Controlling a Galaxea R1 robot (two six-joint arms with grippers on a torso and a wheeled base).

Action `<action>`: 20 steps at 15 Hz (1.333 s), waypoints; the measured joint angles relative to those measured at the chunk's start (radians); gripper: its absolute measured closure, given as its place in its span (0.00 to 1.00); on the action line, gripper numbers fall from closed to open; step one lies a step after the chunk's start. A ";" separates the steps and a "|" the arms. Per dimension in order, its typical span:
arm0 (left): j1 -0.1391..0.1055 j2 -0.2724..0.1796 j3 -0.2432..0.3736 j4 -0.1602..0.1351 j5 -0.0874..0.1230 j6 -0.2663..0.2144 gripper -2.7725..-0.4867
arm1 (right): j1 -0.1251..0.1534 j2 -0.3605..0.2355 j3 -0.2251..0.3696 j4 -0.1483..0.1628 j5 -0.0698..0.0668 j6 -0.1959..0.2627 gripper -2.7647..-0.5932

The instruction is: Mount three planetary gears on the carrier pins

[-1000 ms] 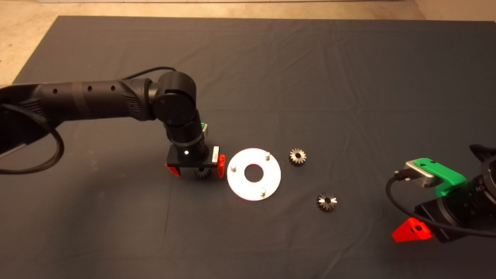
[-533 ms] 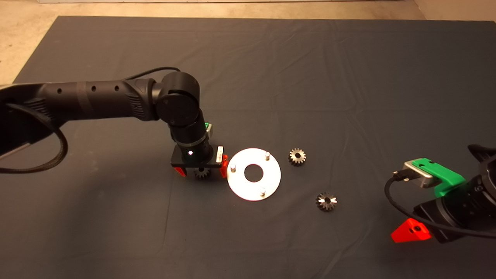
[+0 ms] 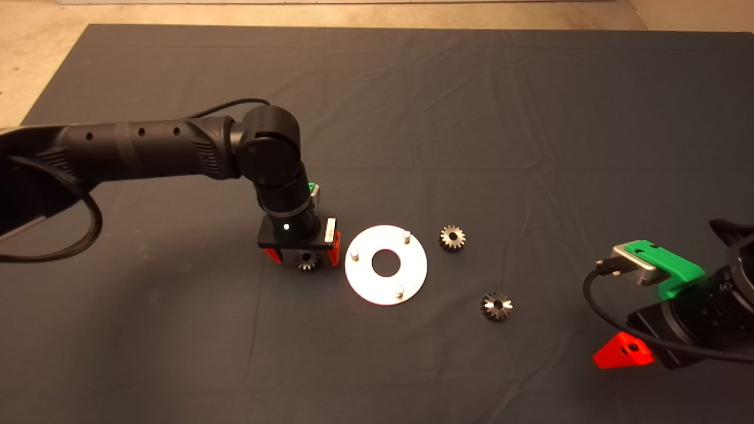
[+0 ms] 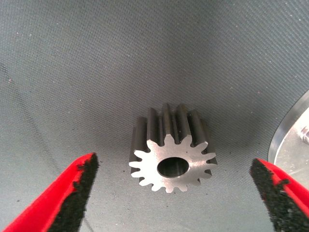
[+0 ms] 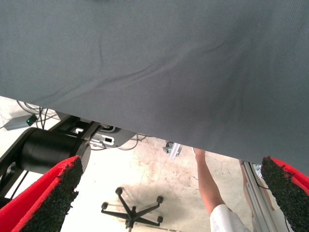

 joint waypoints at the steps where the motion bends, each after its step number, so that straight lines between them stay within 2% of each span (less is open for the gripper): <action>1: 0.000 0.000 0.000 0.000 0.000 0.000 0.24 | 0.000 0.000 0.000 0.000 0.000 0.000 0.01; 8: 0.000 0.000 0.000 0.000 0.000 0.011 0.24 | 0.000 0.000 0.000 0.000 0.000 0.000 0.01; 12: 0.017 0.000 0.000 0.000 0.000 0.011 0.24 | 0.000 0.002 0.000 0.000 -0.001 0.000 0.01; 15: 0.023 0.000 0.000 0.000 -0.001 0.010 0.30 | 0.000 0.003 0.000 0.000 0.000 0.000 0.01; 17: 0.035 0.000 0.000 0.000 -0.012 0.011 0.30 | 0.000 0.003 0.000 0.000 -0.001 0.000 0.01; 20: 0.035 0.000 0.000 0.002 -0.016 0.014 0.30 | 0.000 0.003 0.000 0.000 0.000 0.000 0.01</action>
